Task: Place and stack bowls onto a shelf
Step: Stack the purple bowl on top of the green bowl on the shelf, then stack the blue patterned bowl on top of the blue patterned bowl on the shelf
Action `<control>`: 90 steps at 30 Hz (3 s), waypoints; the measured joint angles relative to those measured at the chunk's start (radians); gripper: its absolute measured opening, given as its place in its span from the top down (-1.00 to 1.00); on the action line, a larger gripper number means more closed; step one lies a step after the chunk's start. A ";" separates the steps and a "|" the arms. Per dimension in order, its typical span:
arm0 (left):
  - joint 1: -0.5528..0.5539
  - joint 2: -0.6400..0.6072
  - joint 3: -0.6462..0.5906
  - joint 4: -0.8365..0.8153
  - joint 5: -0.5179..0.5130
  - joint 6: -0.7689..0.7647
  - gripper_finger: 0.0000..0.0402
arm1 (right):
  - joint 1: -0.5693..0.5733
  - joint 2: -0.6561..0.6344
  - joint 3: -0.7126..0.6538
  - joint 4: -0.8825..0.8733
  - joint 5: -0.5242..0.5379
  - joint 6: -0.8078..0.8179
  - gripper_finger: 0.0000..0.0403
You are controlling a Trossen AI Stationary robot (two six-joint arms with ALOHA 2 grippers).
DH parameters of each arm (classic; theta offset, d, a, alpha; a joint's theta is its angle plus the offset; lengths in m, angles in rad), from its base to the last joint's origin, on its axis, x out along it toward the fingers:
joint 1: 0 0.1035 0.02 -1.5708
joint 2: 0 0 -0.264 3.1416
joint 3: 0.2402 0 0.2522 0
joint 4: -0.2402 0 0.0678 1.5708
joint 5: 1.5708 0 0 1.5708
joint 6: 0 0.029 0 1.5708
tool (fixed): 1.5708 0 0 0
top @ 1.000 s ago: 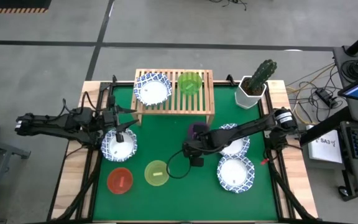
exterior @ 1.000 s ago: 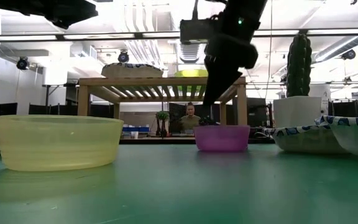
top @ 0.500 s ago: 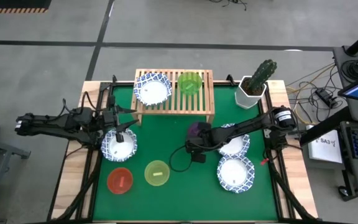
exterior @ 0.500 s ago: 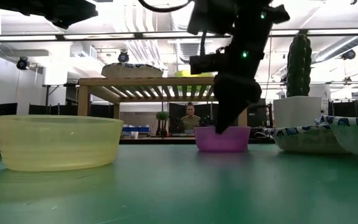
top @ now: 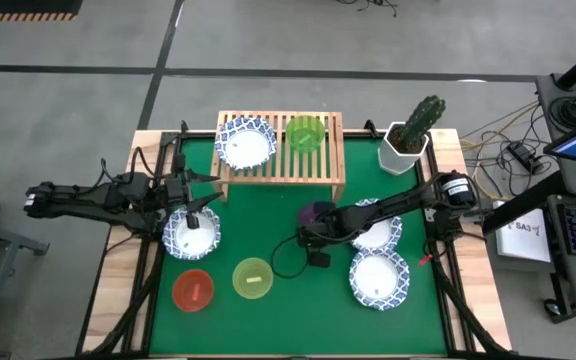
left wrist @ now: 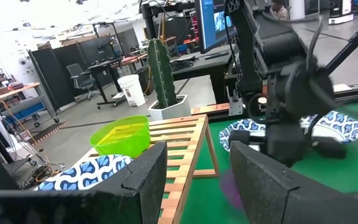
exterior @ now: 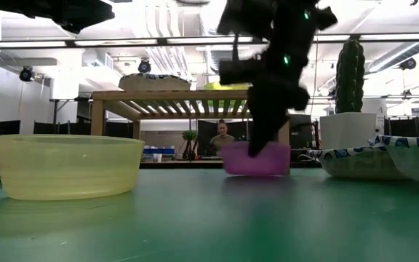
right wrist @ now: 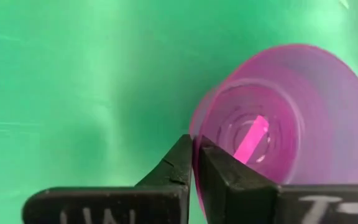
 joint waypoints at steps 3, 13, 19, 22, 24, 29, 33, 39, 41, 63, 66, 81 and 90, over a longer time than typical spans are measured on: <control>0.000 0.000 0.000 0.000 0.000 0.000 0.21 | 0.003 -0.001 0.069 0.001 -0.085 -0.032 0.96; 0.000 0.000 0.000 0.001 0.000 0.000 0.21 | 0.011 -0.003 0.396 -0.043 -0.141 -0.159 0.96; 0.000 0.000 0.000 0.001 0.000 0.000 0.21 | 0.005 -0.003 0.616 -0.178 -0.035 -0.277 0.96; 0.000 0.000 0.000 0.001 0.000 0.000 0.21 | -0.016 -0.003 0.719 -0.316 0.113 -0.325 0.96; 0.000 0.000 0.000 0.001 0.000 0.000 0.21 | -0.042 -0.003 0.766 -0.403 0.198 -0.342 0.96; 0.000 0.000 0.000 0.001 0.000 0.003 0.21 | -0.169 -0.003 0.811 -0.533 0.251 -0.348 0.96; 0.000 0.000 0.000 0.001 0.000 0.003 0.21 | -0.286 -0.002 0.806 -0.523 0.184 -0.407 0.96; 0.000 0.000 0.000 0.000 0.000 0.006 0.21 | -0.411 -0.002 0.804 -0.493 0.091 -0.414 0.96; 0.000 0.000 0.000 0.000 0.000 0.010 0.21 | -0.439 -0.002 0.804 -0.496 0.083 -0.412 0.96; 0.000 0.000 0.000 0.000 0.000 0.011 0.21 | -0.477 -0.002 0.801 -0.489 -0.033 -0.408 0.64; 0.000 0.000 0.000 0.000 0.000 0.011 0.21 | -0.477 -0.002 0.801 -0.489 -0.012 -0.408 0.61; 0.000 0.000 0.000 -0.001 0.000 0.011 0.21 | -0.450 -0.005 0.793 -0.490 -0.170 -0.381 0.61; 0.000 0.000 0.000 -0.002 0.000 0.011 0.21 | -0.303 -0.086 0.663 -0.429 -0.166 -0.349 0.63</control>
